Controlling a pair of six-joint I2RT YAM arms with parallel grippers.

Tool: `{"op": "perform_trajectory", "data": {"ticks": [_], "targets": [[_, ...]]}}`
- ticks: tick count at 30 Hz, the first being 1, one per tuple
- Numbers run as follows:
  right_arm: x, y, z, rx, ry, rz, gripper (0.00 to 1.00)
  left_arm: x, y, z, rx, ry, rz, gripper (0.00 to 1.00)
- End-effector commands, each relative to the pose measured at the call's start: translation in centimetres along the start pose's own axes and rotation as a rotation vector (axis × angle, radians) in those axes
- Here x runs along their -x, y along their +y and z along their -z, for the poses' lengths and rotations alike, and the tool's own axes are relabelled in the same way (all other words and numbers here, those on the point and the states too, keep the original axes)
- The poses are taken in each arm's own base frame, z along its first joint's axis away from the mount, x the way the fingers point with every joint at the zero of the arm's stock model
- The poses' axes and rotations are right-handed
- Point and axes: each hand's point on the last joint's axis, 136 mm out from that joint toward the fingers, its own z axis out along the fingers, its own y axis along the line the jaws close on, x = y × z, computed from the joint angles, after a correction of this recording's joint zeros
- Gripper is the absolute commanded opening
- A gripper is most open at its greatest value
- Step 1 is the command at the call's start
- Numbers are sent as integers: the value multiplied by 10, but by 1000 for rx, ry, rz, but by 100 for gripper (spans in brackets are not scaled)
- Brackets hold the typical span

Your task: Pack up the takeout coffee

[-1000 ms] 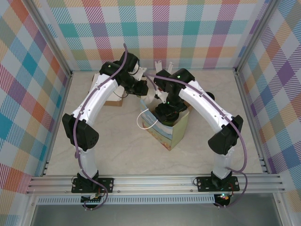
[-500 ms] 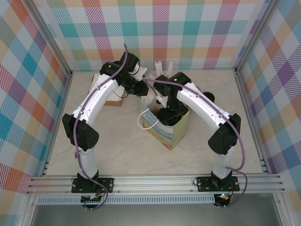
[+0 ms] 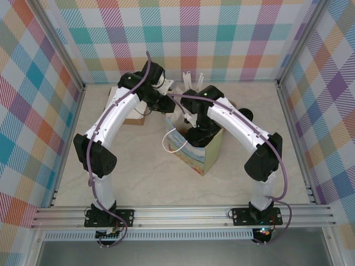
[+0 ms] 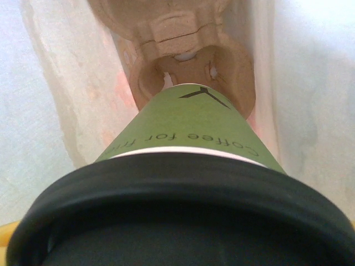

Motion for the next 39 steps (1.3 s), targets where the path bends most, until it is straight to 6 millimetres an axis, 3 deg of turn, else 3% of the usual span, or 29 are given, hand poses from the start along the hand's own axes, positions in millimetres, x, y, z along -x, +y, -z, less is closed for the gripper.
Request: {"op": "perform_trajectory", "data": {"ticks": [1,39], "targets": [[-9,0,-8,-6,63,20,84,-1,-3,0,-1,14,0,12],[5,-15,-50,-96,37,90,85,-3,3,-7,22,34,5,14]]}}
